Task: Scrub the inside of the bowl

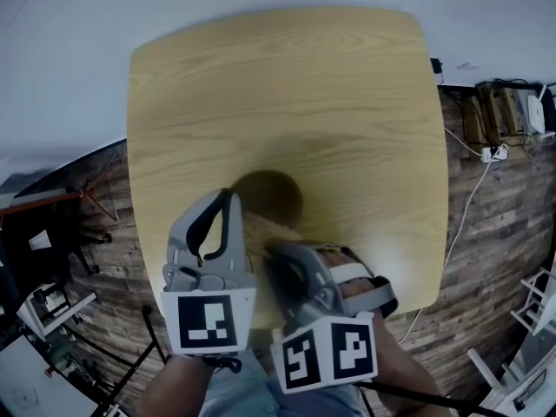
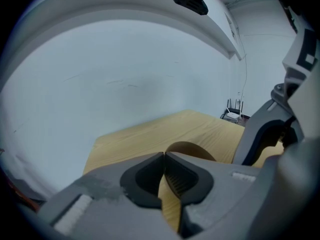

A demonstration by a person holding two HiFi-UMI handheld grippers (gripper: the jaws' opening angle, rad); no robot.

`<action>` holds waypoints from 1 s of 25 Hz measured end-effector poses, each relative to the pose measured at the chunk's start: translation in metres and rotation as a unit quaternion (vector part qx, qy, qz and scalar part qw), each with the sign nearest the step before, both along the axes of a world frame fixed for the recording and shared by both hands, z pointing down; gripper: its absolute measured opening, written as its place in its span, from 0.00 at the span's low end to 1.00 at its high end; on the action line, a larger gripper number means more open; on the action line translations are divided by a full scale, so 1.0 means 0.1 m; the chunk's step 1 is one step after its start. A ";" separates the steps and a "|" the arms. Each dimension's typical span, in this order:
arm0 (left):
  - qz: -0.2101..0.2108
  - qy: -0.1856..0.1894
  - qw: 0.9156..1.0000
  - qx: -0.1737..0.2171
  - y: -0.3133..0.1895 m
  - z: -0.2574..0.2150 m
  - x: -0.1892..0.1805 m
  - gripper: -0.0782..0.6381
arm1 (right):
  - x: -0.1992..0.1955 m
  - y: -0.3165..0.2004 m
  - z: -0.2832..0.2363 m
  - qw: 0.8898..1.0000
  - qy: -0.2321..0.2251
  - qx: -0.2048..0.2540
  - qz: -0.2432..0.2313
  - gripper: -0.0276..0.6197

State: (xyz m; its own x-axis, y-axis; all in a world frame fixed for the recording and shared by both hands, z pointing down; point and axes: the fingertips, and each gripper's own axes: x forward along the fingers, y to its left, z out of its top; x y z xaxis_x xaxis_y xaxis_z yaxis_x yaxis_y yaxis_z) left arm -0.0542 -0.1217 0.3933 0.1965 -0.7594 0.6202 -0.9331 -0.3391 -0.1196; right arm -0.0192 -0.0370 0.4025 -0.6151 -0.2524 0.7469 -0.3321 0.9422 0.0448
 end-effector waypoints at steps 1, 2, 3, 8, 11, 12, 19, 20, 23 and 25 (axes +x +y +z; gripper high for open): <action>-0.003 0.003 1.000 -0.001 0.00 0.01 -0.02 0.15 | 0.01 0.02 -0.01 1.000 0.003 0.000 -0.003 0.09; -0.006 0.007 1.000 -0.002 0.00 0.01 -0.03 0.15 | 0.01 0.04 -0.03 1.000 0.006 0.000 -0.005 0.09; -0.010 0.012 1.000 -0.003 0.00 0.02 -0.05 0.15 | 0.02 0.06 -0.04 1.000 0.008 0.000 -0.005 0.09; -0.035 0.073 0.996 -0.023 -0.03 0.11 -0.12 0.15 | 0.09 0.09 -0.08 1.000 0.014 0.003 0.007 0.09; -0.062 0.134 0.988 -0.055 0.00 0.23 -0.14 0.16 | 0.15 0.05 -0.08 1.000 0.017 0.008 0.017 0.09; -0.069 0.158 0.983 -0.066 0.02 0.26 -0.14 0.16 | 0.15 0.03 -0.08 1.000 0.018 0.010 0.019 0.09; -0.097 0.258 0.957 -0.089 0.07 0.17 -0.18 0.26 | 0.12 -0.02 -0.03 0.999 0.022 0.012 0.022 0.09; -0.099 0.262 0.956 -0.086 0.08 0.14 -0.21 0.27 | 0.11 -0.02 -0.04 0.999 0.022 0.014 0.024 0.09; -0.107 0.269 0.954 -0.075 0.13 0.02 -0.29 0.27 | 0.09 -0.05 -0.08 0.999 0.020 0.025 0.030 0.09; -0.110 0.272 0.954 -0.063 0.16 -0.08 -0.34 0.27 | 0.09 -0.08 -0.12 0.999 0.017 0.035 0.035 0.09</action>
